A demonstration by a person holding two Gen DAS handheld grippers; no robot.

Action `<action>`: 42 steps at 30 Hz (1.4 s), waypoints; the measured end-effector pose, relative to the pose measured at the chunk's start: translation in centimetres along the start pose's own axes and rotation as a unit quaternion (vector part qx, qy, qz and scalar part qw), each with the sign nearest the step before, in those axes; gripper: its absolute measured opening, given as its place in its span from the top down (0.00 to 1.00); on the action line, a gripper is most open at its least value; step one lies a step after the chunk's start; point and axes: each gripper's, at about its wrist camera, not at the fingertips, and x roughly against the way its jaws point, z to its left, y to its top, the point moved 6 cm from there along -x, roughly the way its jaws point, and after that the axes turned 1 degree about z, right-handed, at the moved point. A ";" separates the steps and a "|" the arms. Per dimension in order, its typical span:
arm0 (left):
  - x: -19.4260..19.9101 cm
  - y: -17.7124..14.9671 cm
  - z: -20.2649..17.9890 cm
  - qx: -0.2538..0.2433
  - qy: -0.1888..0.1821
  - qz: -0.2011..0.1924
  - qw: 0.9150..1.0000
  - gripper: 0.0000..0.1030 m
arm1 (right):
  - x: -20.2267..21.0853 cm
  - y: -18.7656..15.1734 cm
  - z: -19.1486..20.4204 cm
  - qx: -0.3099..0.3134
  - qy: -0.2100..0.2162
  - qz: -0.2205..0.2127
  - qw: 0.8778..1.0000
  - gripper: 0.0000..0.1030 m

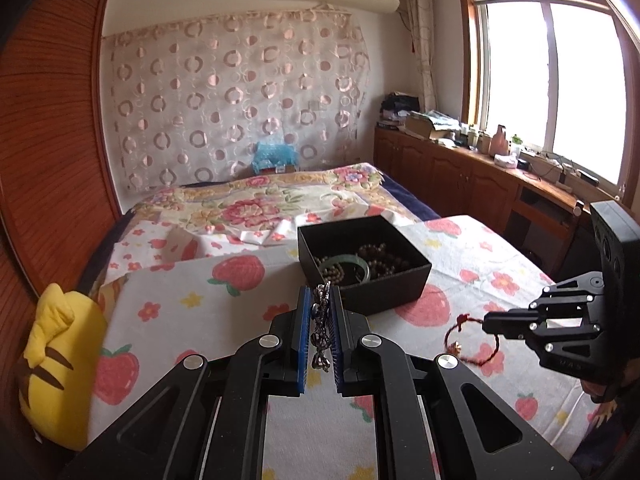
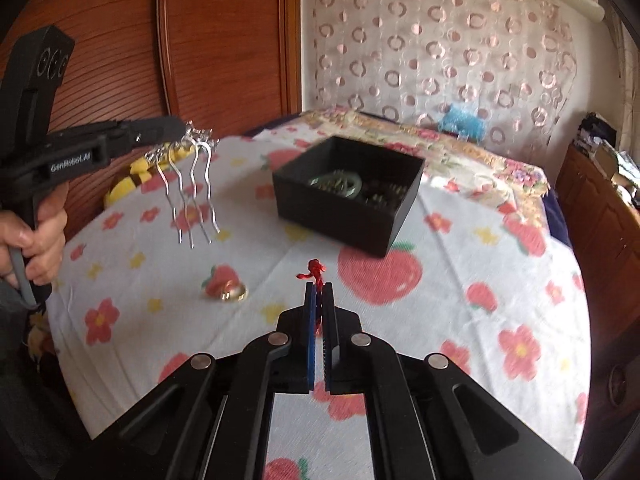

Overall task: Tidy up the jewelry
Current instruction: 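Lower the hair comb with the left tool into the box while the right tool drops the red bracelet in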

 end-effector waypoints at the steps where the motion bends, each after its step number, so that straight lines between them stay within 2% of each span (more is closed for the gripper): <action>1: 0.0 0.2 0.0 0.000 0.000 -0.002 1.000 0.92 | 0.0 0.2 0.0 0.001 -0.003 -0.002 1.000 0.97; 10: -0.7 3.2 -0.4 -0.007 -0.005 -0.018 1.000 0.92 | 0.0 3.7 -1.5 0.007 -0.010 -0.017 1.000 0.97; 17: -2.7 6.3 -0.9 -0.005 -0.019 -0.027 0.999 0.92 | 0.1 6.5 -4.1 -0.007 -0.009 -0.038 0.999 0.97; 21: -4.7 7.8 -1.0 -0.005 -0.023 -0.026 0.999 0.92 | -0.4 8.3 -6.1 -0.025 0.006 -0.061 0.998 0.97; 25: -6.8 8.6 -0.8 -0.001 -0.026 -0.019 0.999 0.92 | -2.0 9.8 -6.9 -0.033 0.028 -0.065 0.997 0.97; 32: -10.1 8.7 0.0 0.013 -0.032 0.003 0.999 0.92 | -5.3 10.8 -7.0 -0.024 0.045 -0.053 0.997 0.97; 42: -13.6 6.8 -0.5 0.041 -0.077 0.040 0.995 0.92 | -6.7 10.6 -8.0 -0.029 0.038 -0.044 0.998 0.97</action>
